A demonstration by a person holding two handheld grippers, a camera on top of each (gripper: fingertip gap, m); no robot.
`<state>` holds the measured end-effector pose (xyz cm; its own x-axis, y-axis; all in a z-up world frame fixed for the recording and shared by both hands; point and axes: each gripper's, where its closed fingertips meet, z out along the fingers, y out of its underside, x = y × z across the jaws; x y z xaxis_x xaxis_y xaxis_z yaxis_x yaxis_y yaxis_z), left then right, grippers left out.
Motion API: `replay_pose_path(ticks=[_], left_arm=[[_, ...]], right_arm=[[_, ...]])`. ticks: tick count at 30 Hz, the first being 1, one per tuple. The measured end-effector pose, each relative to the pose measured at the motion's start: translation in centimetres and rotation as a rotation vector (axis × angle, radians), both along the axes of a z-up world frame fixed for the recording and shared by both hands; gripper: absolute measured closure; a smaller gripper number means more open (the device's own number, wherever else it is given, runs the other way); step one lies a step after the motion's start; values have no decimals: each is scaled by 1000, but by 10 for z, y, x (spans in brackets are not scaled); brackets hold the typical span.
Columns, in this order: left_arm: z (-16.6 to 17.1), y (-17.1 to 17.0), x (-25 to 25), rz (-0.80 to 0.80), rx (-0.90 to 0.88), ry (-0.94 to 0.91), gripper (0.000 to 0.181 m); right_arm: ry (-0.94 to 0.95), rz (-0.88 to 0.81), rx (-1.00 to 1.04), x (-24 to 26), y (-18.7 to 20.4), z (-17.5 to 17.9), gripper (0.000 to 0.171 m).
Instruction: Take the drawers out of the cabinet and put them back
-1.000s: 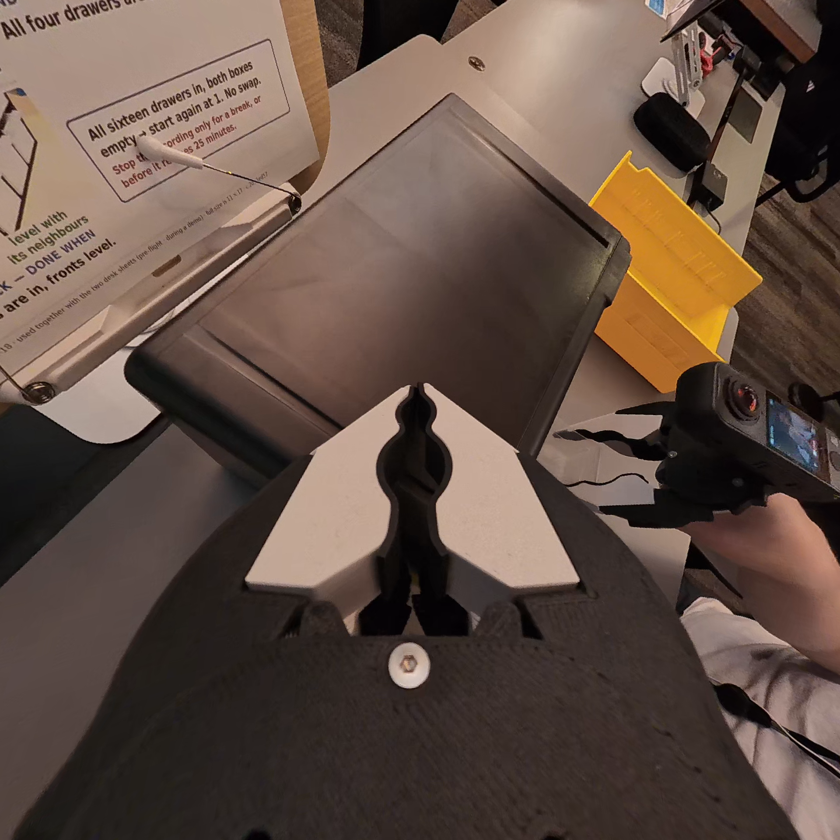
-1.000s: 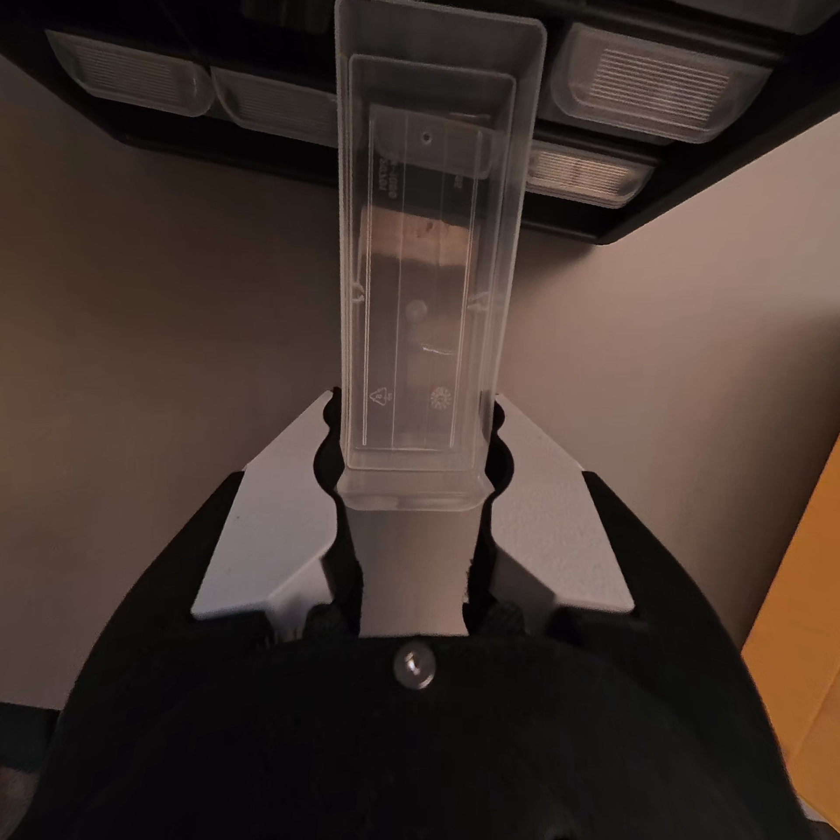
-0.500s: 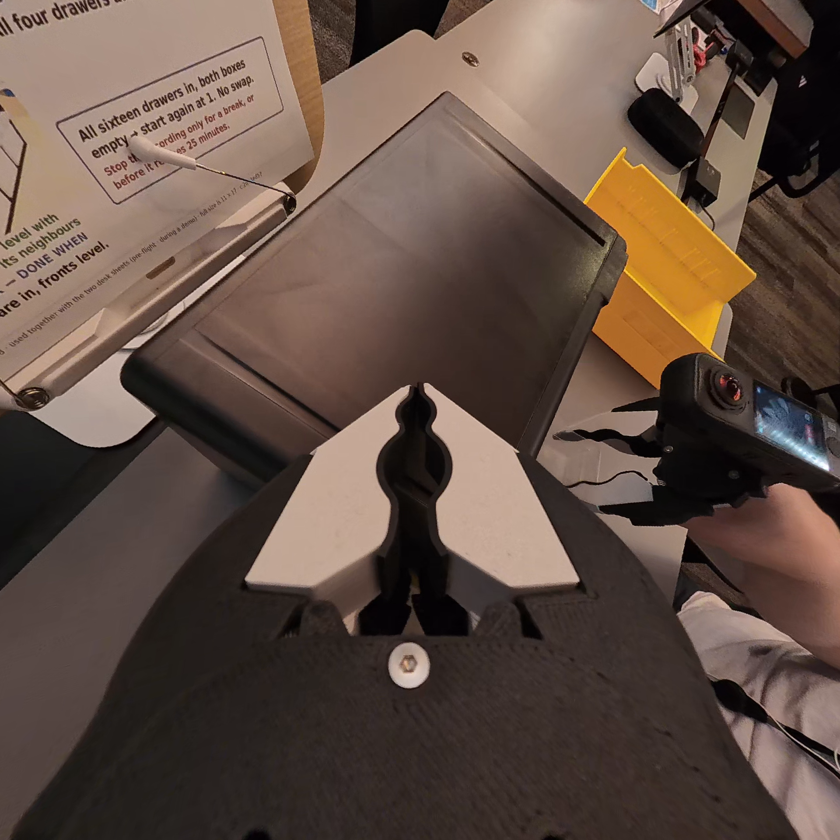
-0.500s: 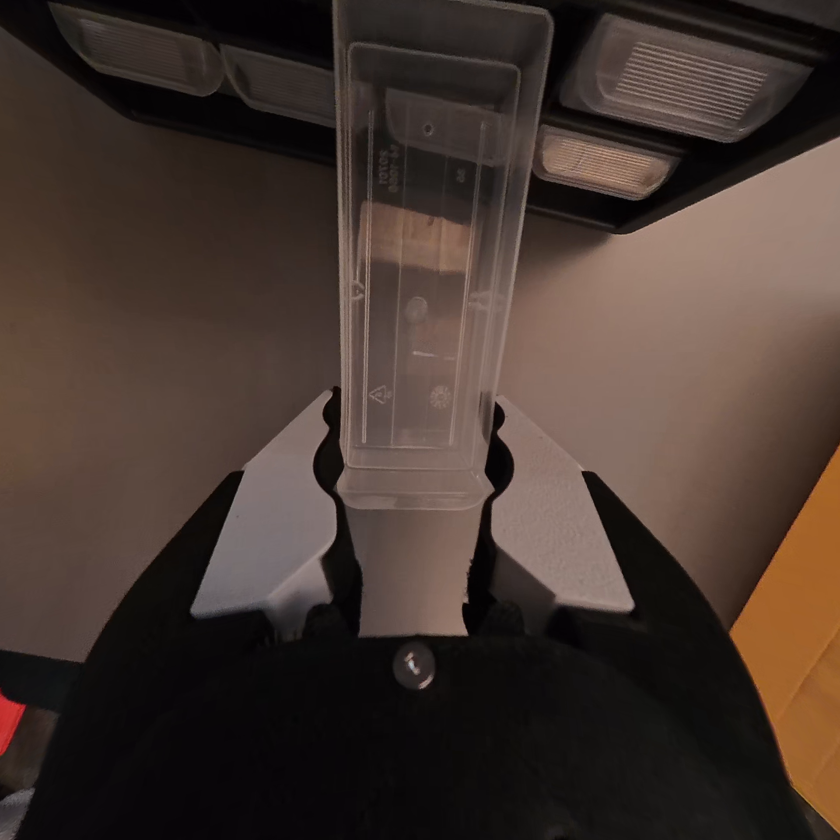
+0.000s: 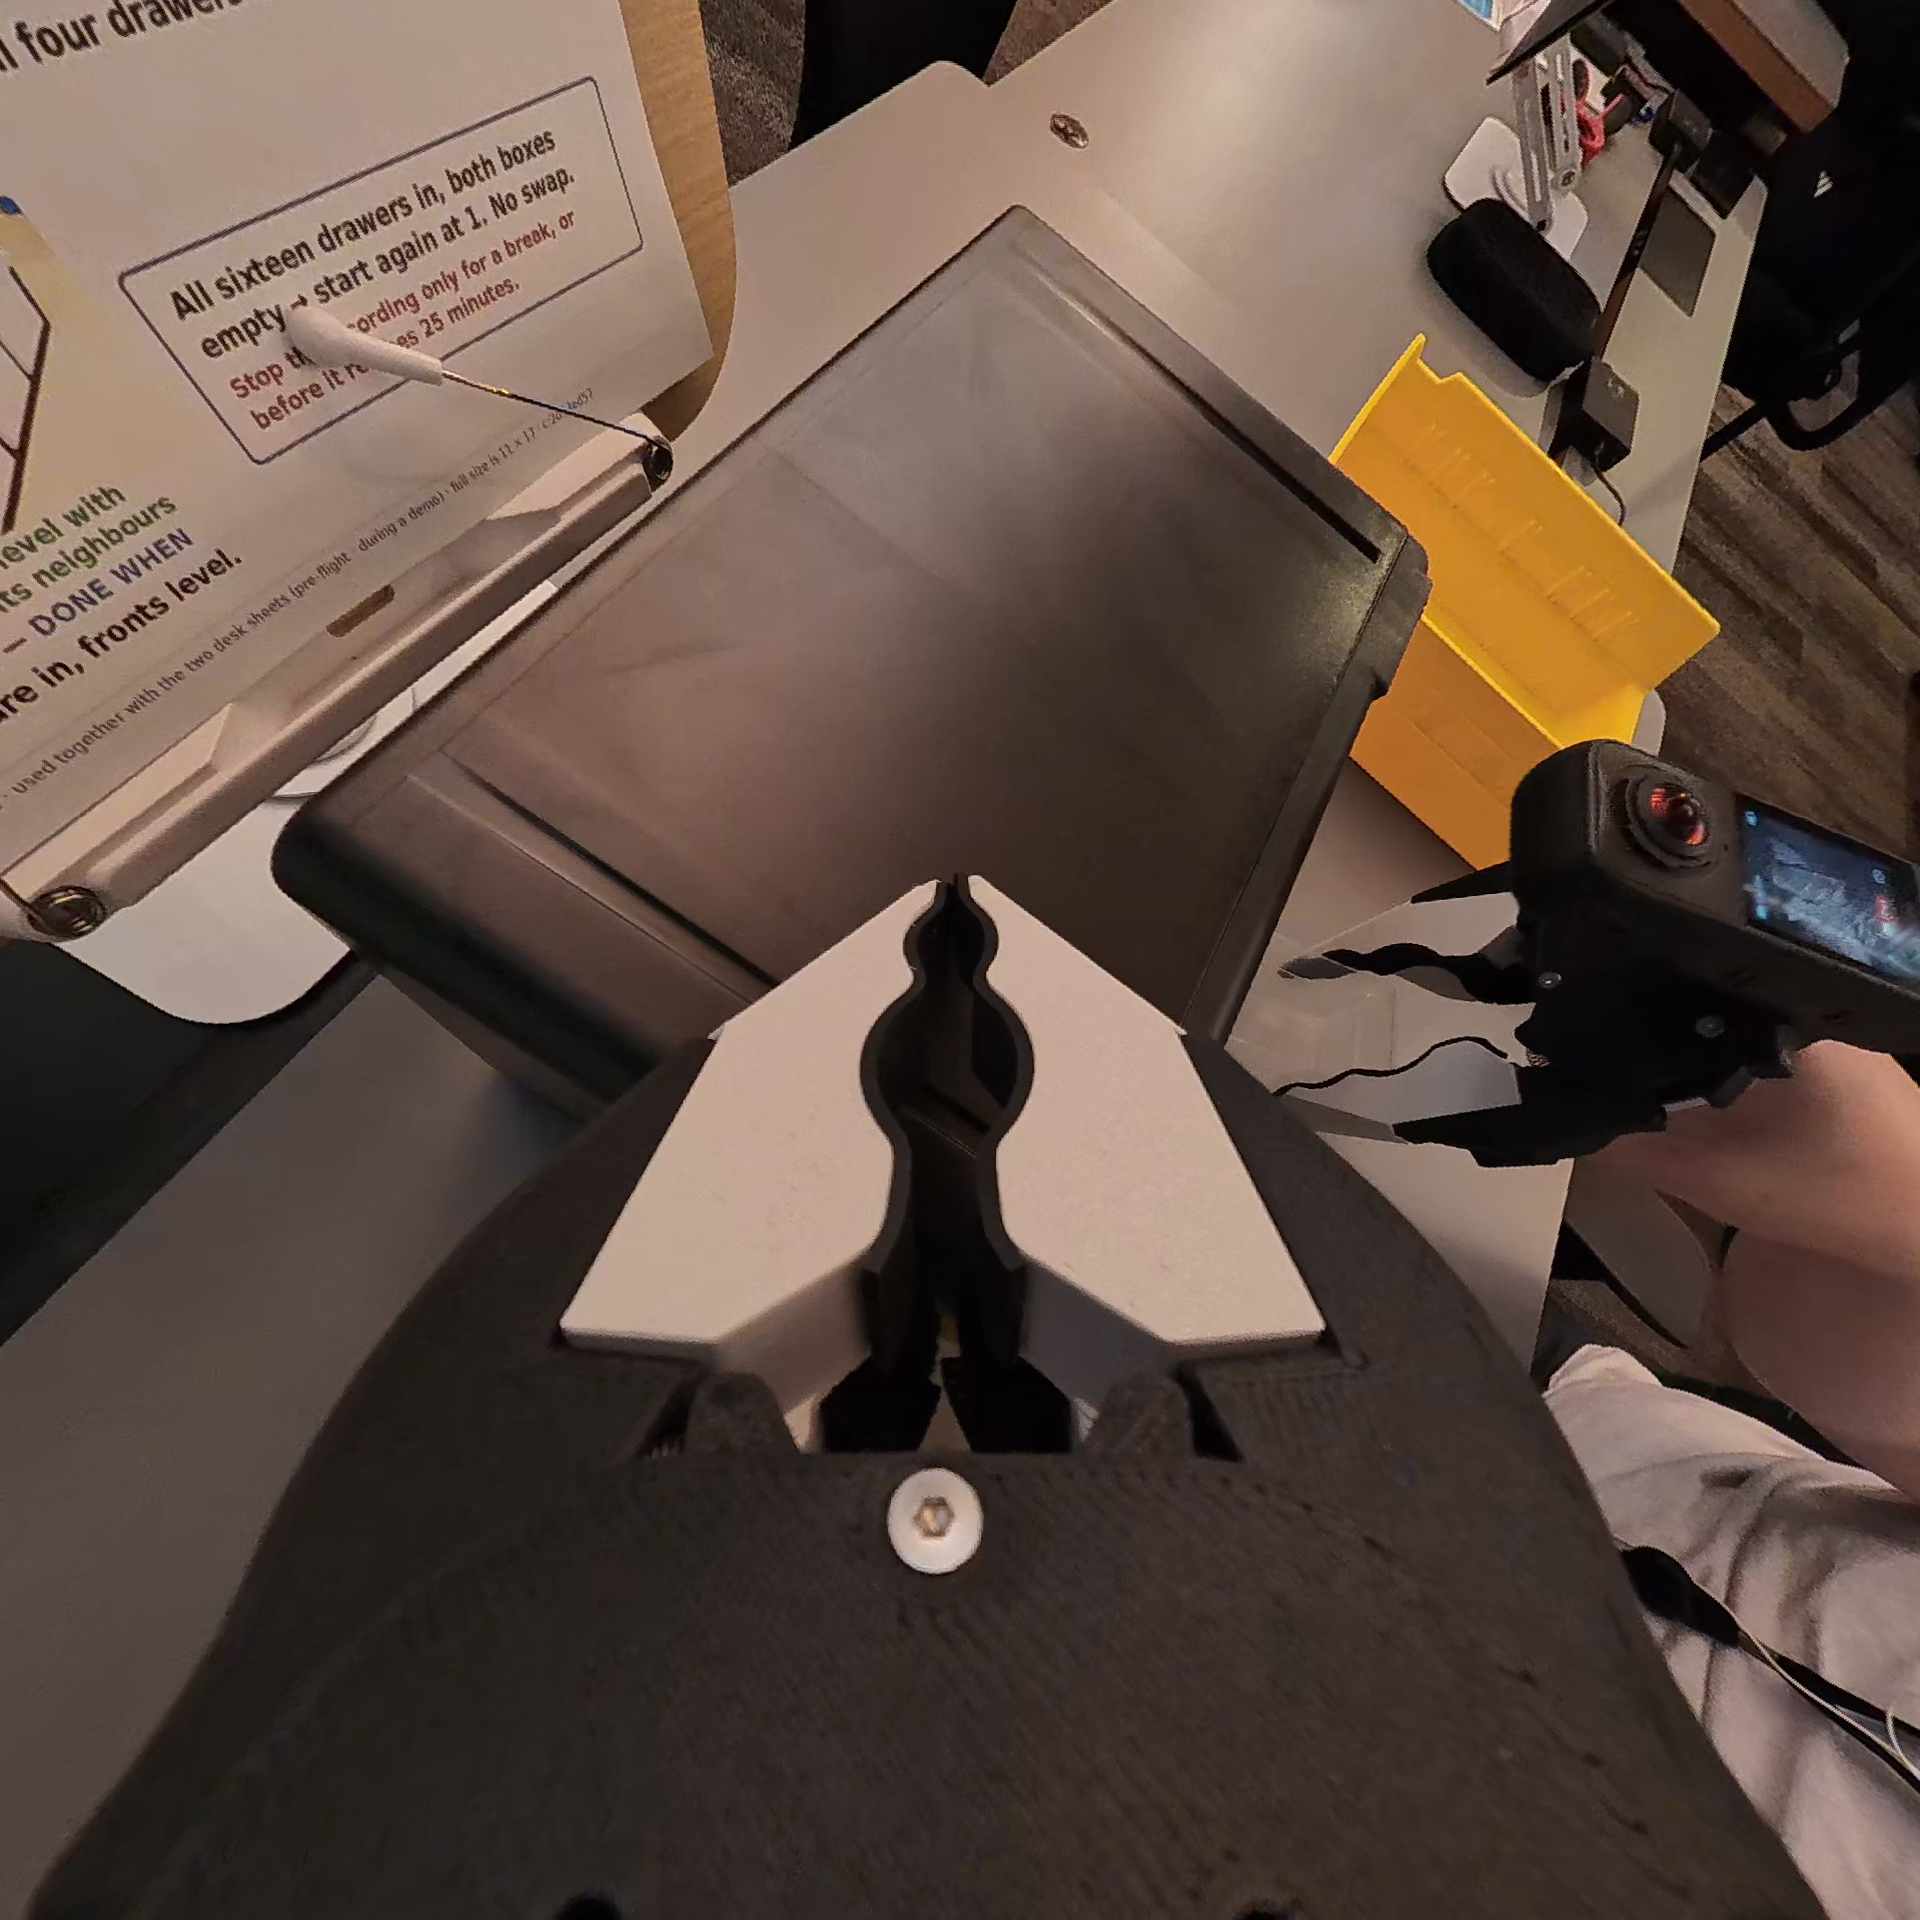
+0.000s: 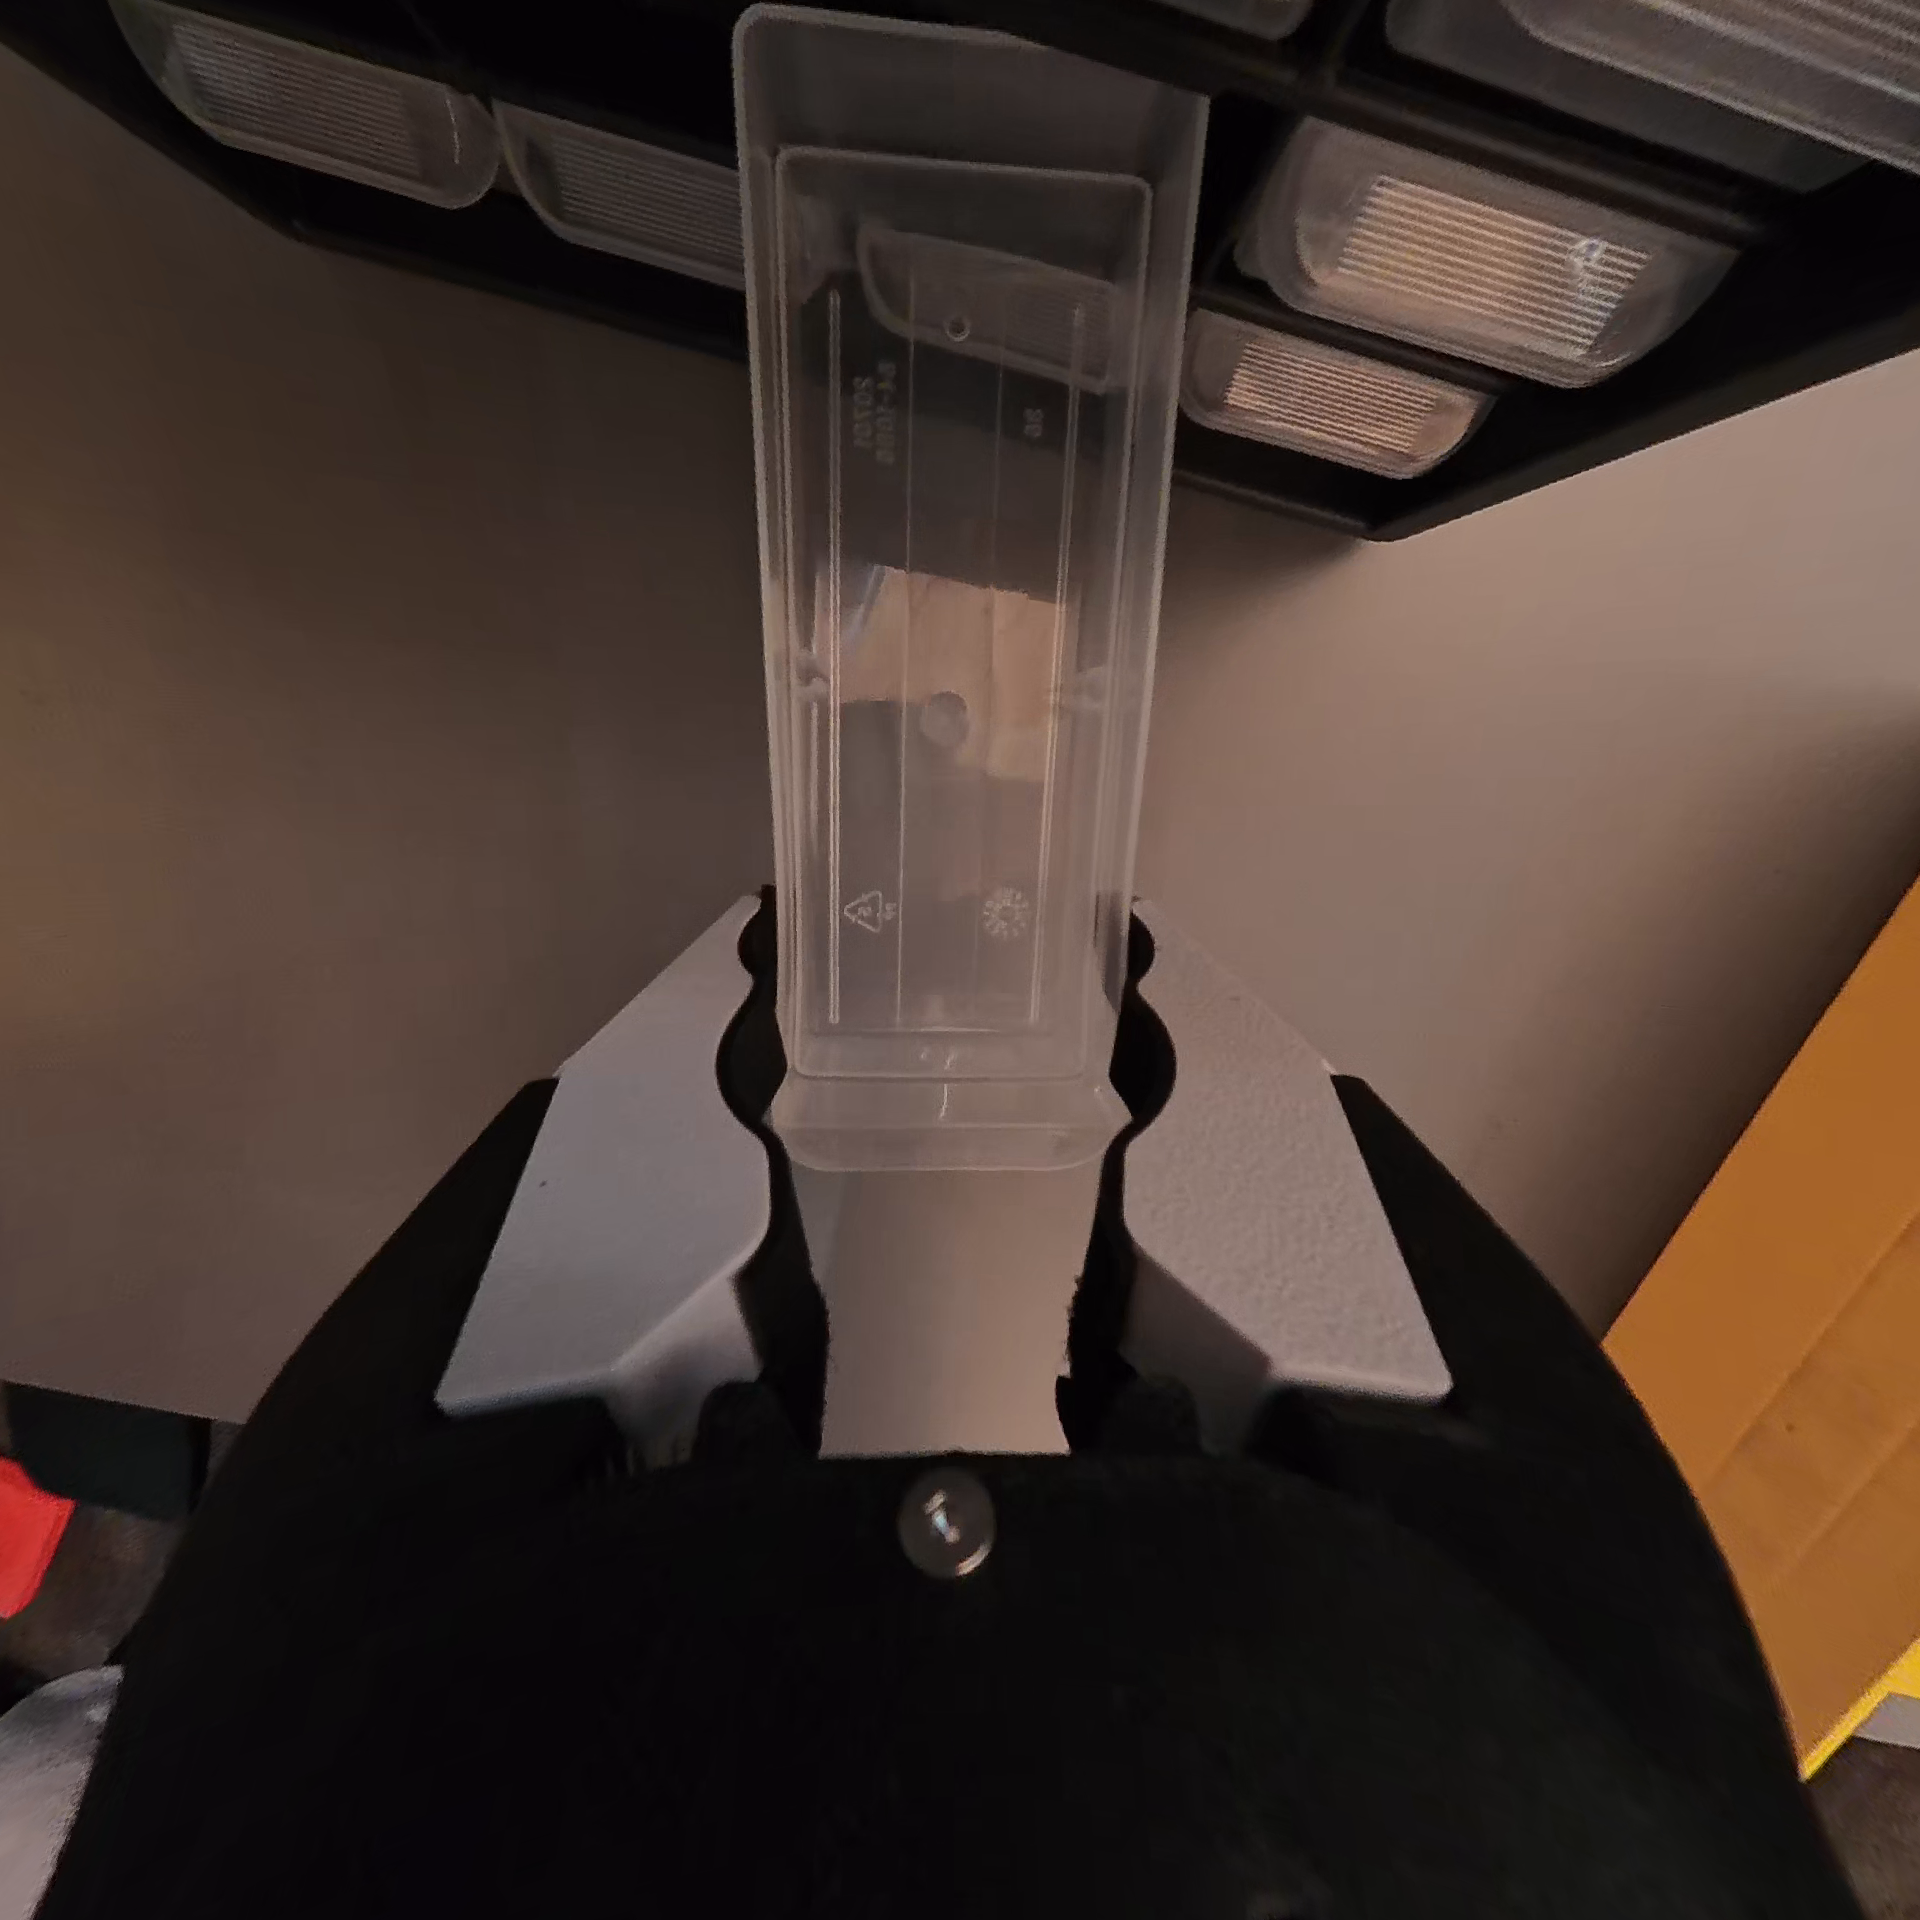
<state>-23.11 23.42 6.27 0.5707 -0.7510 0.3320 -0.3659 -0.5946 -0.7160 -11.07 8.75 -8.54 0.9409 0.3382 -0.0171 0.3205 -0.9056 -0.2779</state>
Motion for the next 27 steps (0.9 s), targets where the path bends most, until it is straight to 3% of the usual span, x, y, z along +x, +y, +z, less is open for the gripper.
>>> replay_pose_path(ticks=[9,13,22,27], left_arm=[[0,0,0,0,-4,-5,181],[0,0,0,-2,-5,-5,181],[0,0,0,0,-6,-6,181],[0,0,0,0,-8,-7,181]], right_arm=[[-63,37,-8,9,4,3,110],[25,-30,36,1,14,9,109],[-30,-84,125,-4,28,-15,109],[30,-130,205,-14,37,-9,109]])
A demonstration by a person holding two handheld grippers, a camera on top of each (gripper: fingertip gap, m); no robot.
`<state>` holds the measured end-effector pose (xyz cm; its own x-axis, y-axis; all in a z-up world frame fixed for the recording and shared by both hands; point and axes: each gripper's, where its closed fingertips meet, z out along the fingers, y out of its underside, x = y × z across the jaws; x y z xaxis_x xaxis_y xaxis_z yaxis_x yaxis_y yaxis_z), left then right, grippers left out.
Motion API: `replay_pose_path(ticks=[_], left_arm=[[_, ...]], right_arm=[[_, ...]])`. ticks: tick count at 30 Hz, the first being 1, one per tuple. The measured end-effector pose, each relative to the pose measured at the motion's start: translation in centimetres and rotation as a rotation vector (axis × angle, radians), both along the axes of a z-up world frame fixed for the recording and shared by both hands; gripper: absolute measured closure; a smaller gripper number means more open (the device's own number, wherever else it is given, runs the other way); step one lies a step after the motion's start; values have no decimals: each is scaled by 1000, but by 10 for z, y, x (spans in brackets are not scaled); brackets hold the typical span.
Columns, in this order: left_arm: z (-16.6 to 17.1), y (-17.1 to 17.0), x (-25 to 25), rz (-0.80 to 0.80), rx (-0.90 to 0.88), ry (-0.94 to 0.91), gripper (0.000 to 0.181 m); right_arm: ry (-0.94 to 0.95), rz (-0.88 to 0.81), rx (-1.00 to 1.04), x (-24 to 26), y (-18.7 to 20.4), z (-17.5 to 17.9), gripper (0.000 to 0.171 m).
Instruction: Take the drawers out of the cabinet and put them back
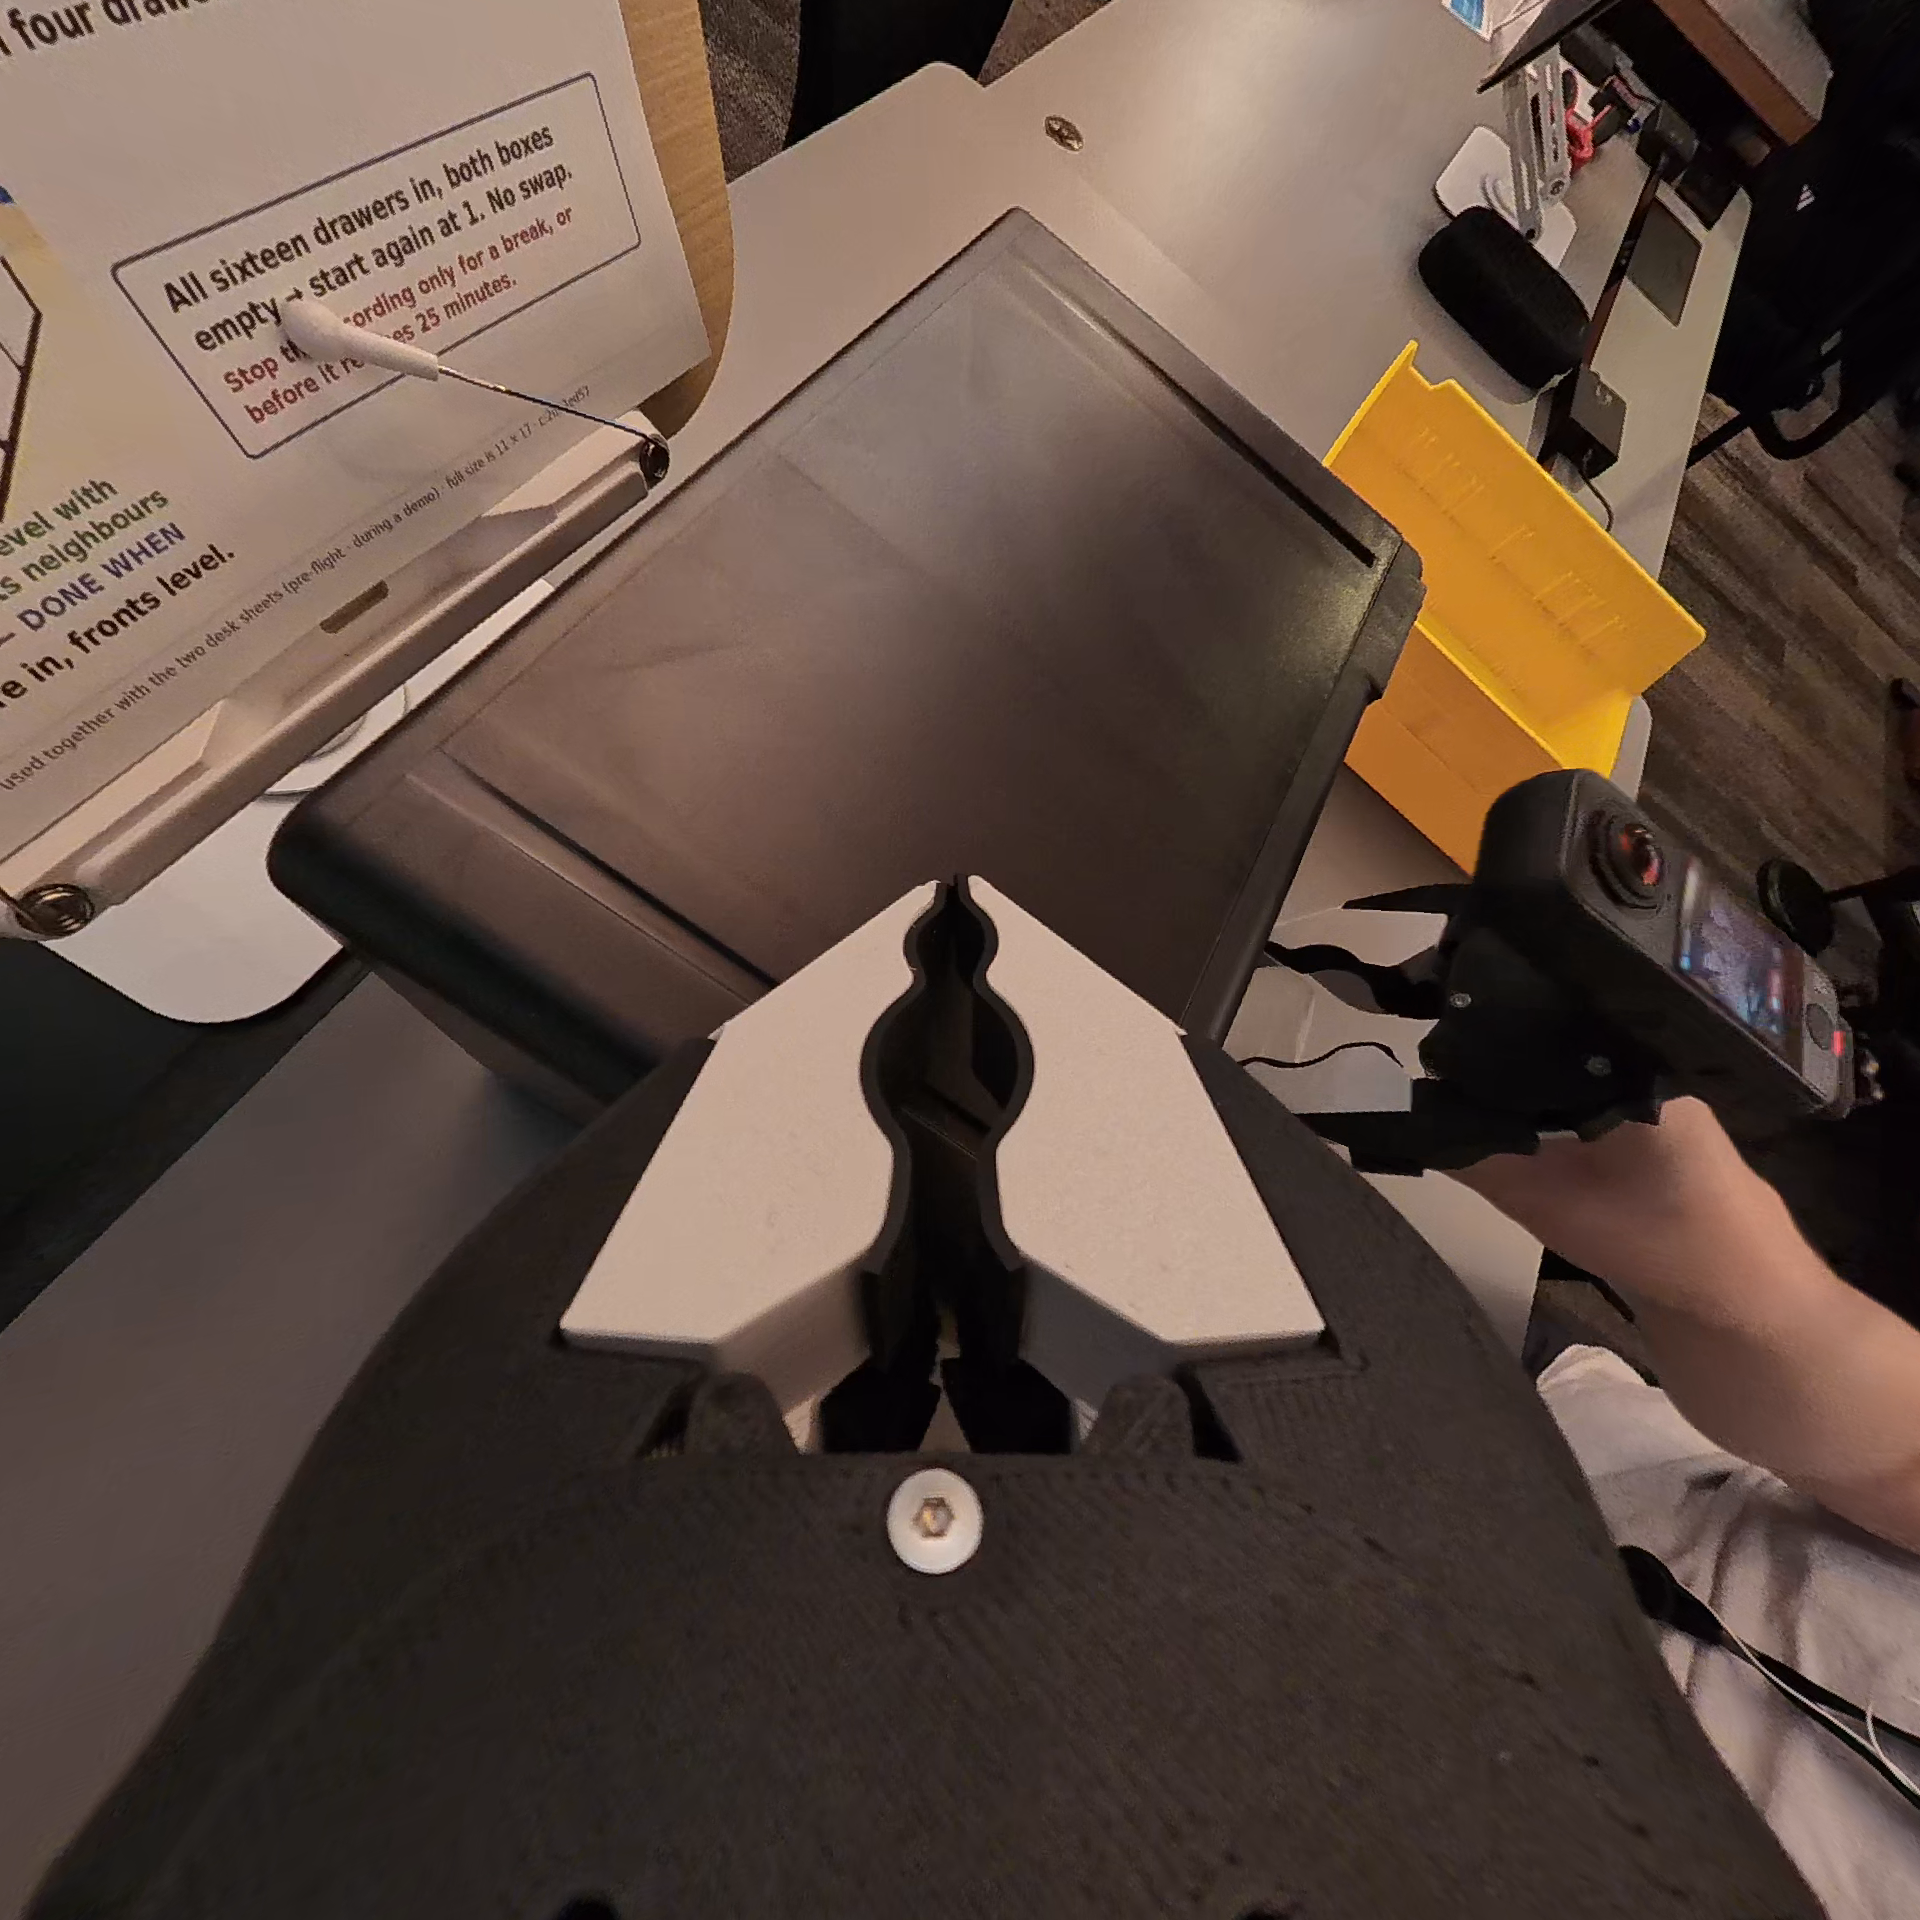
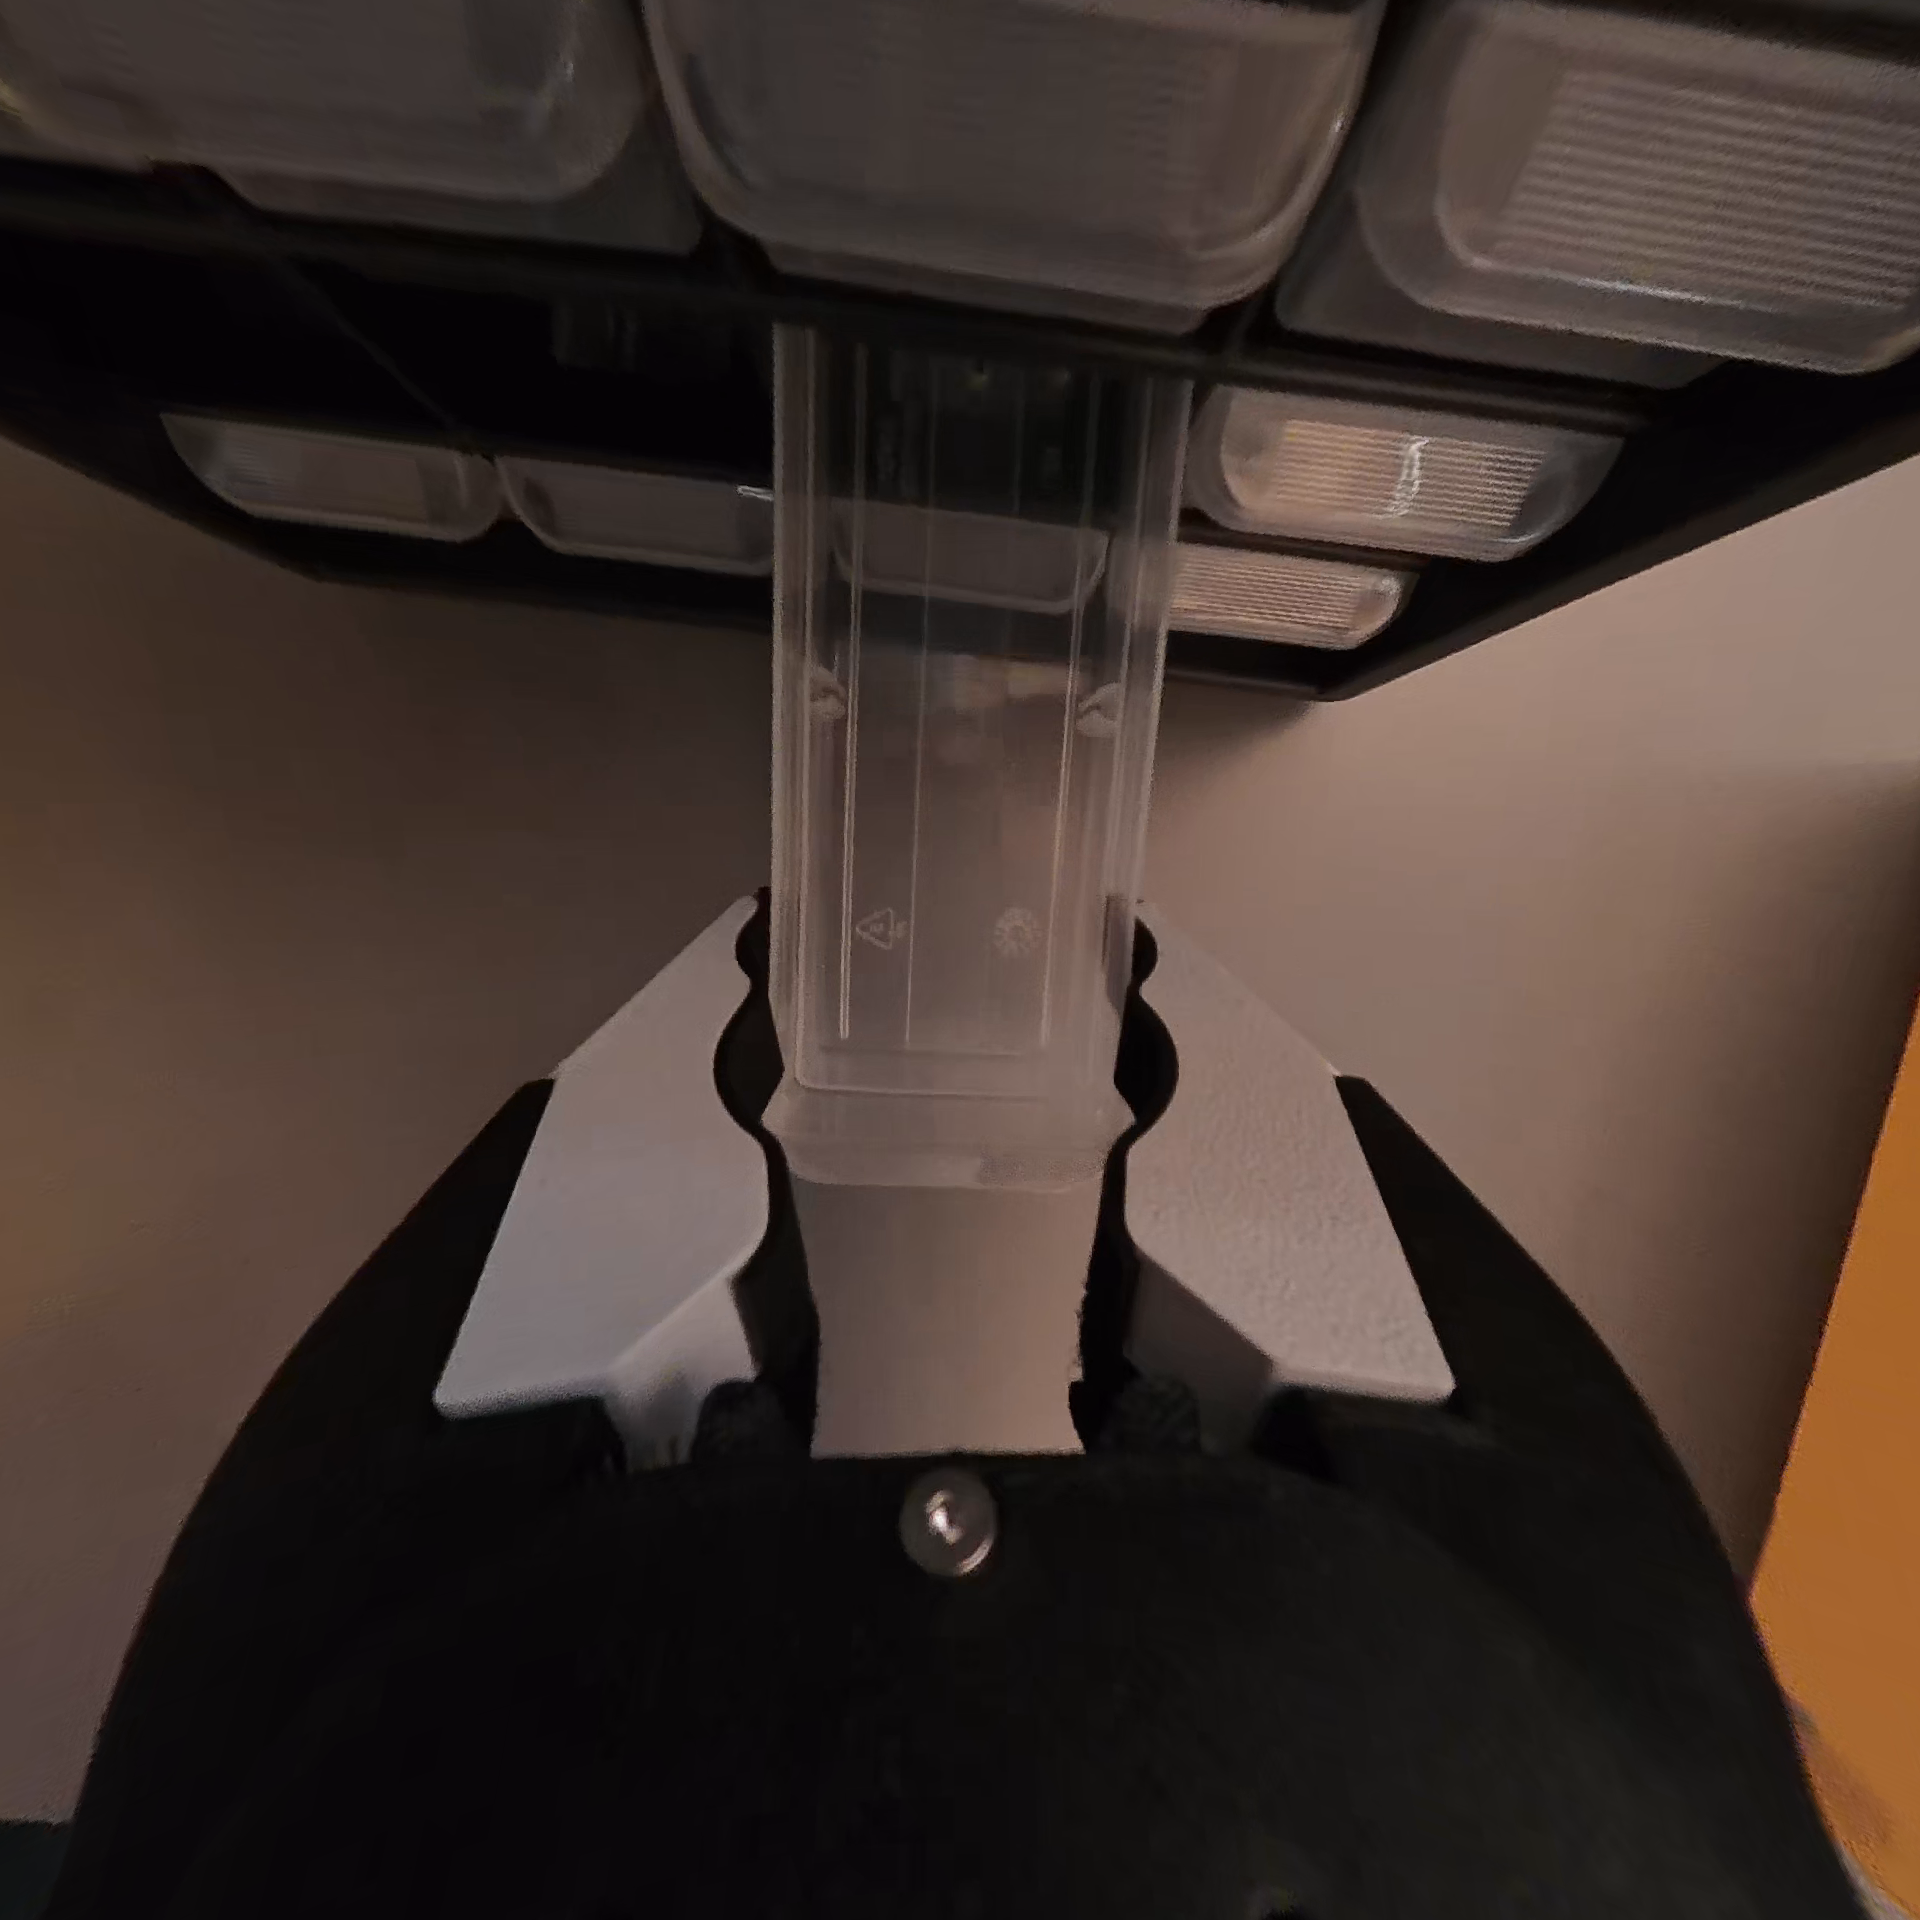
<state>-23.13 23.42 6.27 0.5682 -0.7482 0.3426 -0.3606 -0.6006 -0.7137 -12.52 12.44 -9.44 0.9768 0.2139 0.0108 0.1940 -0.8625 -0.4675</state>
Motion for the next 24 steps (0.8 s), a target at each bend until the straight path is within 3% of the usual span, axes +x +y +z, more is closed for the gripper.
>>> replay_pose_path(ticks=[7,12,13,14,17,19,24], left_arm=[[0,0,0,-4,-2,-2,181],[0,0,0,-9,-3,-4,181],[0,0,0,-9,-1,-3,181],[0,0,0,-10,1,-2,181],[0,0,0,-10,4,0,181],[0,0,0,-10,7,2,181],[0,0,0,-8,2,-1,181]], right_arm=[[0,146,184,-6,3,14,99],[-4,441,678,-18,-13,64,77],[-25,550,814,-25,-27,75,79],[-97,635,948,-26,-40,81,92],[-524,798,1238,-16,-66,74,127],[-723,866,1249,-9,-67,51,137],[-915,895,1222,1,-53,25,143]])
